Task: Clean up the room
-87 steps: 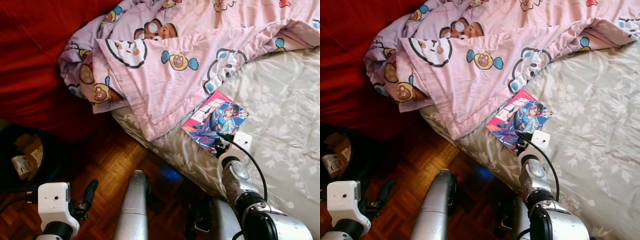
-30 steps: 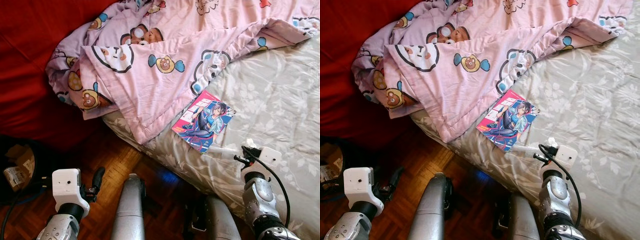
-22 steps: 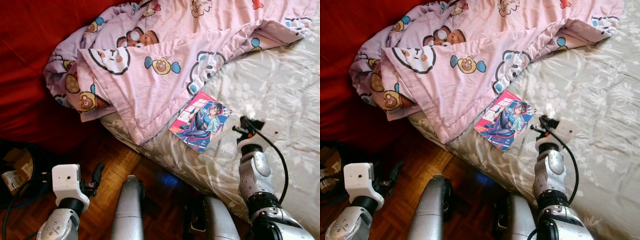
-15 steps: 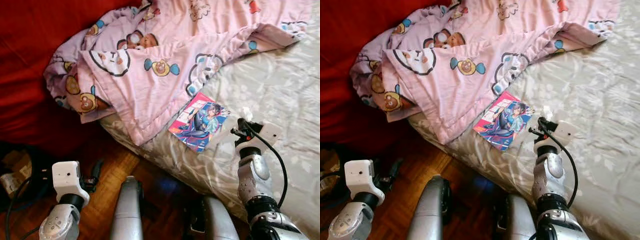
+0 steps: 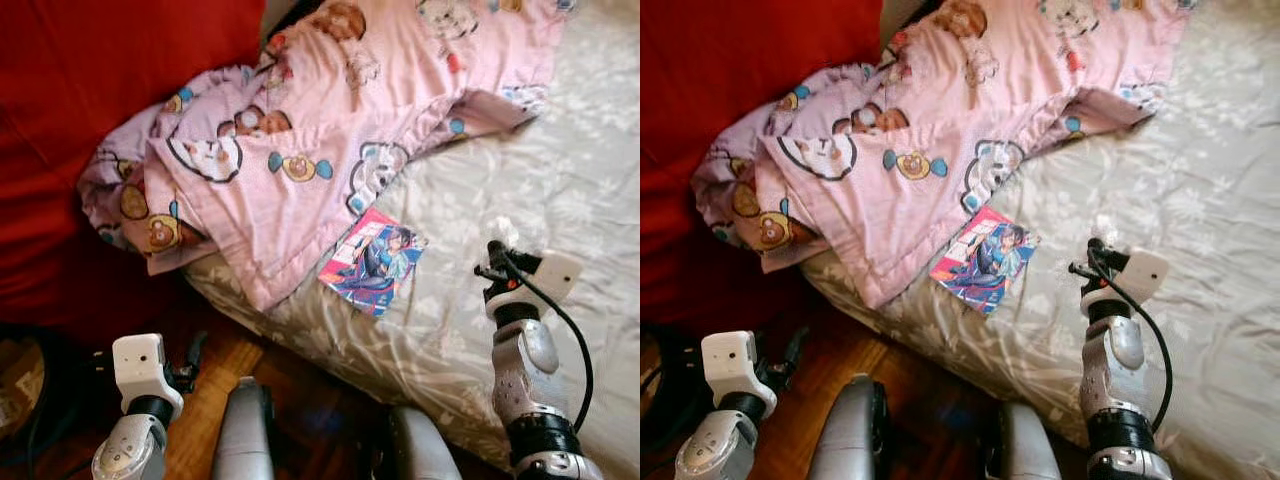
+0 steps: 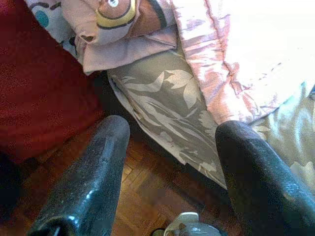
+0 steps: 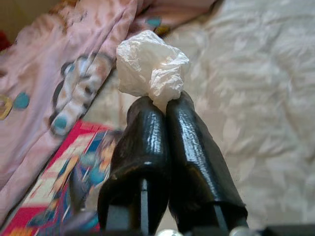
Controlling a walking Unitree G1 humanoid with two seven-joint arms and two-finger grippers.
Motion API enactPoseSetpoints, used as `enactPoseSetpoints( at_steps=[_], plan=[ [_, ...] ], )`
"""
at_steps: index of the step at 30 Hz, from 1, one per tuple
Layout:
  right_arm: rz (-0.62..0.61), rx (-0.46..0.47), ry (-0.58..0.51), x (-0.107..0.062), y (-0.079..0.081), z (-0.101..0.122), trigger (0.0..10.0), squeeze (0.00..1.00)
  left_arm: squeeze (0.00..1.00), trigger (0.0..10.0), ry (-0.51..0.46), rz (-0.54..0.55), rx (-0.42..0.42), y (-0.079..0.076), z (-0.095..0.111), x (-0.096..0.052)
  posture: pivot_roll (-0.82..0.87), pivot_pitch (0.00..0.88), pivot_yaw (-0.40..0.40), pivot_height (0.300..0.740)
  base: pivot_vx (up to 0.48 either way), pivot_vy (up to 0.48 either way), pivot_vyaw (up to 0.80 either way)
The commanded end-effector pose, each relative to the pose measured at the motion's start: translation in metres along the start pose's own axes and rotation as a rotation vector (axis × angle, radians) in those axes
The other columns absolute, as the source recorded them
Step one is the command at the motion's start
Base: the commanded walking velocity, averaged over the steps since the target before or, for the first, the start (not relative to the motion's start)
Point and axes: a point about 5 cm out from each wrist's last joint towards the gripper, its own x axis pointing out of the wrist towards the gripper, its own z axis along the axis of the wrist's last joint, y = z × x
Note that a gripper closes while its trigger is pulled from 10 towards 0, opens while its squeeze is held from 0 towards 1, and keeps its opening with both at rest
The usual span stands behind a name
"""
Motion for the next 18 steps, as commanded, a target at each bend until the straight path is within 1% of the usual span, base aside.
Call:
enactPoseSetpoints(
  at_steps=[1,2,3,4,5,8,12,14,15,16,18],
  plan=[
    [0.013,-0.021,0.103,-0.012,-0.004,-0.022,0.8,0.0,0.0,10.0,0.054,0.03,0.002,0.008,-0.016,-0.006,0.16,0.138,-0.032,0.655,0.0,0.0,0.0],
    [0.024,-0.038,0.208,-0.024,-0.008,-0.044,7.8,0.0,0.0,10.0,0.077,0.04,-0.01,0.009,-0.023,-0.004,0.16,0.117,-0.034,0.655,0.0,0.0,0.0],
    [0.023,-0.048,0.252,-0.029,-0.011,-0.052,10.0,0.0,0.0,10.0,0.087,0.046,-0.018,0.009,-0.027,-0.003,0.16,0.114,-0.034,0.655,0.0,0.0,0.0],
    [0.022,-0.052,0.274,-0.031,-0.012,-0.057,10.0,0.0,0.0,10.0,0.092,0.049,-0.022,0.009,-0.029,-0.002,0.16,0.114,-0.034,0.655,0.0,0.0,0.0],
    [0.002,-0.082,0.312,-0.037,-0.018,-0.065,10.0,0.0,0.0,10.0,0.109,0.057,-0.027,0.011,-0.035,0.0,0.14,0.091,-0.031,0.655,0.0,0.0,0.0],
    [-0.046,-0.107,0.392,-0.049,-0.03,-0.079,10.0,0.0,0.0,10.0,0.147,0.061,-0.042,0.013,-0.045,0.003,0.13,0.064,-0.026,0.655,0.0,0.0,0.0],
    [-0.078,-0.145,0.486,-0.062,-0.038,-0.094,10.0,0.0,0.0,10.0,0.195,0.06,-0.035,0.015,-0.056,0.008,0.13,0.037,-0.012,0.655,0.0,0.0,0.0],
    [-0.09,-0.138,0.544,-0.073,-0.041,-0.105,10.0,0.0,0.0,10.0,0.231,0.069,-0.026,0.018,-0.064,0.008,0.13,0.026,-0.004,0.655,0.0,0.0,0.0],
    [-0.09,-0.138,0.544,-0.073,-0.041,-0.105,10.0,0.0,0.0,10.0,0.231,0.069,-0.026,0.018,-0.064,0.008,0.13,0.026,-0.004,0.655,0.0,0.0,0.0],
    [-0.083,-0.141,0.555,-0.076,-0.041,-0.108,10.0,0.0,0.0,10.0,0.245,0.082,-0.028,0.022,-0.068,0.007,0.13,0.005,0.002,0.655,0.0,0.0,0.0],
    [-0.102,-0.143,0.563,-0.079,-0.043,-0.11,10.0,0.0,0.0,10.0,0.26,0.098,-0.032,0.026,-0.072,0.006,0.12,0.0,0.006,0.665,0.0,0.0,0.0]
  ],
)
